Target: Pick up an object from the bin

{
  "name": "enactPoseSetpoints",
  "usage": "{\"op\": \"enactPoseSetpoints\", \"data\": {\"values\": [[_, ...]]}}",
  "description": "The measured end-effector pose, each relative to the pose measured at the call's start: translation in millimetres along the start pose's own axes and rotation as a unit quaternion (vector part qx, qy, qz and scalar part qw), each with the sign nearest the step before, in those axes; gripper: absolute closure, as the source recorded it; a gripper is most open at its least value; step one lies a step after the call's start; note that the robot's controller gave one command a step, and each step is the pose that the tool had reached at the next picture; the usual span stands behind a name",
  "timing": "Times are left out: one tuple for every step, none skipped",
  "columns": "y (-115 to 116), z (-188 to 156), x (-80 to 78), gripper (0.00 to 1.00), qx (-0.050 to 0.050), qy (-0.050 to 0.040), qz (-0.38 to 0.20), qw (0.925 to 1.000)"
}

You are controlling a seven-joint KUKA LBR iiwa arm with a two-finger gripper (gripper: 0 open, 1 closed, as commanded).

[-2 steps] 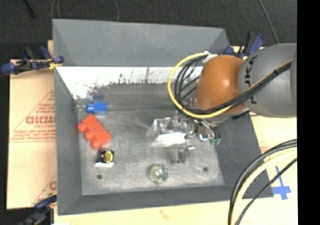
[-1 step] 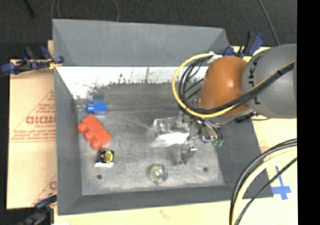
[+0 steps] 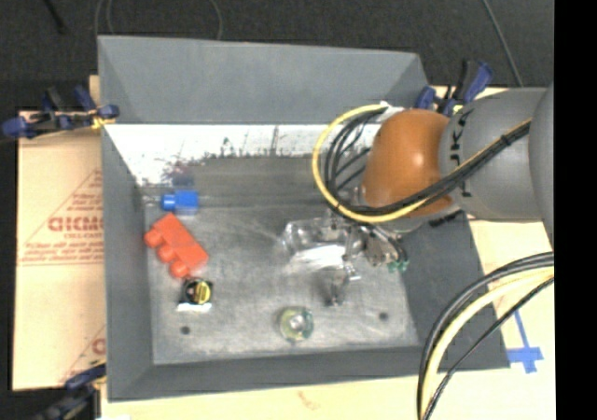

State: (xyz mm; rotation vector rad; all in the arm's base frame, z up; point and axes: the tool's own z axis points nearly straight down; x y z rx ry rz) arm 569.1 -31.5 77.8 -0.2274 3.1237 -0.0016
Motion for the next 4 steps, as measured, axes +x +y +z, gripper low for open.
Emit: {"op": "enactPoseSetpoints", "data": {"values": [[11, -1, 6.0, 0.0, 0.004, -0.0073, -0.034, 0.9994], [14, -3, 3.1, 1.0, 0.002, -0.0123, -0.035, 0.9993], [12, -67, 0.3, 1.0, 0.0, 0.0008, -0.032, 0.9995], [12, -86, -0.3, 1.0, 0.0, 0.0031, -0.029, 0.9996]]}}
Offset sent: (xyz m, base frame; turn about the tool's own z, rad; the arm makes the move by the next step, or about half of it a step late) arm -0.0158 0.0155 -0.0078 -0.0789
